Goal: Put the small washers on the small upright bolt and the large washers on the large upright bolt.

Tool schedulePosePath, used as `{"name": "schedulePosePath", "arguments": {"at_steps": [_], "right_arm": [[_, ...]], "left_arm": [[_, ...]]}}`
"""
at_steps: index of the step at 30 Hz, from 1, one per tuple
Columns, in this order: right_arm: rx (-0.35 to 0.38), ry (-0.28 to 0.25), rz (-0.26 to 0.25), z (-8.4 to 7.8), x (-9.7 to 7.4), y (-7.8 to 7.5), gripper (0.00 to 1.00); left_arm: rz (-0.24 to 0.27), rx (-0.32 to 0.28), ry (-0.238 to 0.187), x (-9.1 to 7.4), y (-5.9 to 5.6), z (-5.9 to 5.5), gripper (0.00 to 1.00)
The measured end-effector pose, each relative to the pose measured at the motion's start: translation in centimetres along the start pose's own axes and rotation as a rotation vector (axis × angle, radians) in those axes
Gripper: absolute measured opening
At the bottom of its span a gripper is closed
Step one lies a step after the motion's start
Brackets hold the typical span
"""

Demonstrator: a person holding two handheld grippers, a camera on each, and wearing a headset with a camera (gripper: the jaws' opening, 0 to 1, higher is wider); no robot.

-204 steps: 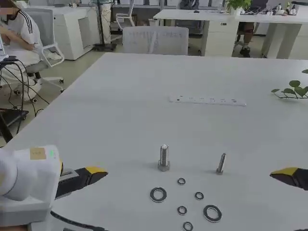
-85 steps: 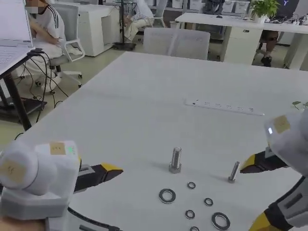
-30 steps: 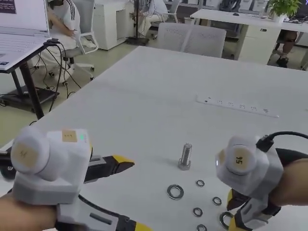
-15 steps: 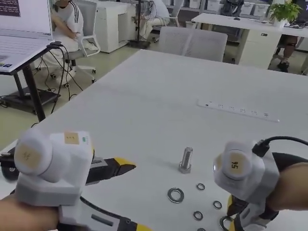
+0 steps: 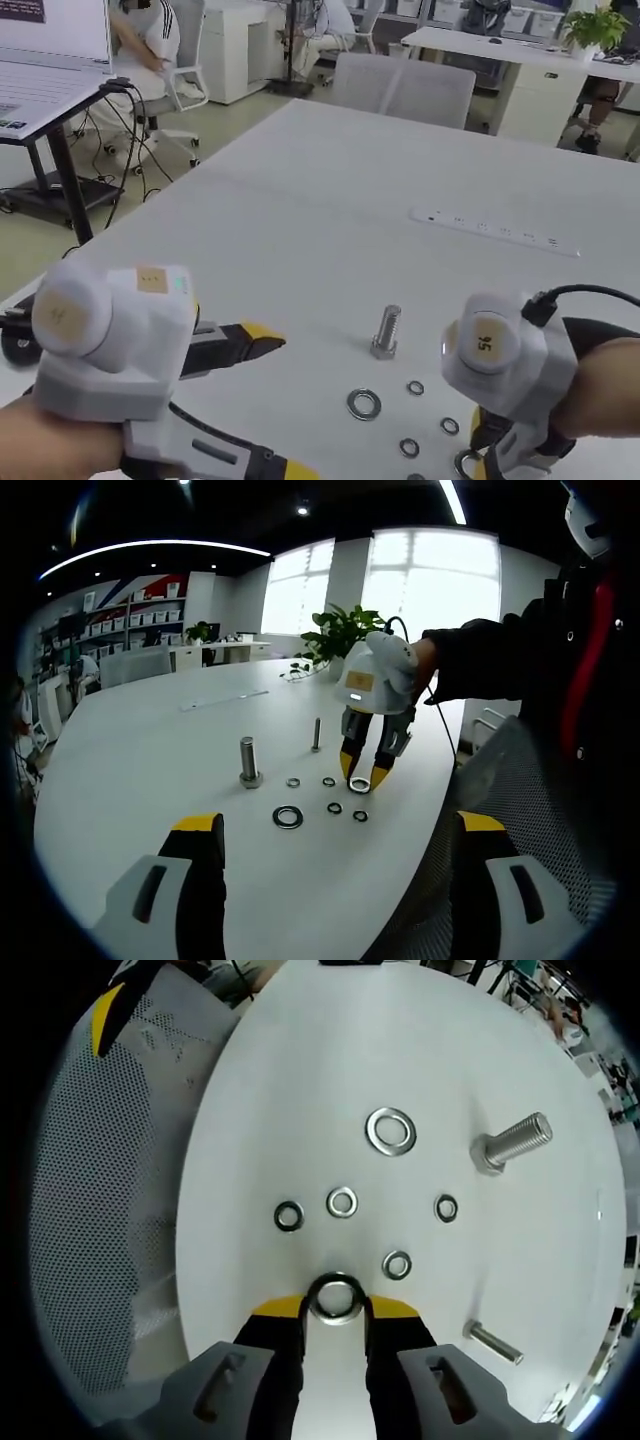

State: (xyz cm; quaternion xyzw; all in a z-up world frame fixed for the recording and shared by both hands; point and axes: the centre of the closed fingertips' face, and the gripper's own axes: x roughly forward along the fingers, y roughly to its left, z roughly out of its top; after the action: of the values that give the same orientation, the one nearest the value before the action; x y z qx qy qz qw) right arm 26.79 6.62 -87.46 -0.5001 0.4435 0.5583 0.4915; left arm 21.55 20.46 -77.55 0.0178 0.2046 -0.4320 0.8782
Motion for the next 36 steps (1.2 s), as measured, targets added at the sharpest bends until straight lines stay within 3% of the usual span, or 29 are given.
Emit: {"name": "schedulePosePath", "arguments": {"at_steps": [15, 36], "right_arm": [[-0.011, 0.004, -0.01, 0.8, -2.7, -0.5, 0.23], [-0.088, -0.041, -0.035, 4.0, -10.2, -1.3, 0.23]], "left_arm": [[-0.011, 0.013, -0.002, 0.2, 0.0, -0.1, 0.93], [-0.011, 0.013, -0.015, -0.1, 0.3, 0.0, 0.93]]}}
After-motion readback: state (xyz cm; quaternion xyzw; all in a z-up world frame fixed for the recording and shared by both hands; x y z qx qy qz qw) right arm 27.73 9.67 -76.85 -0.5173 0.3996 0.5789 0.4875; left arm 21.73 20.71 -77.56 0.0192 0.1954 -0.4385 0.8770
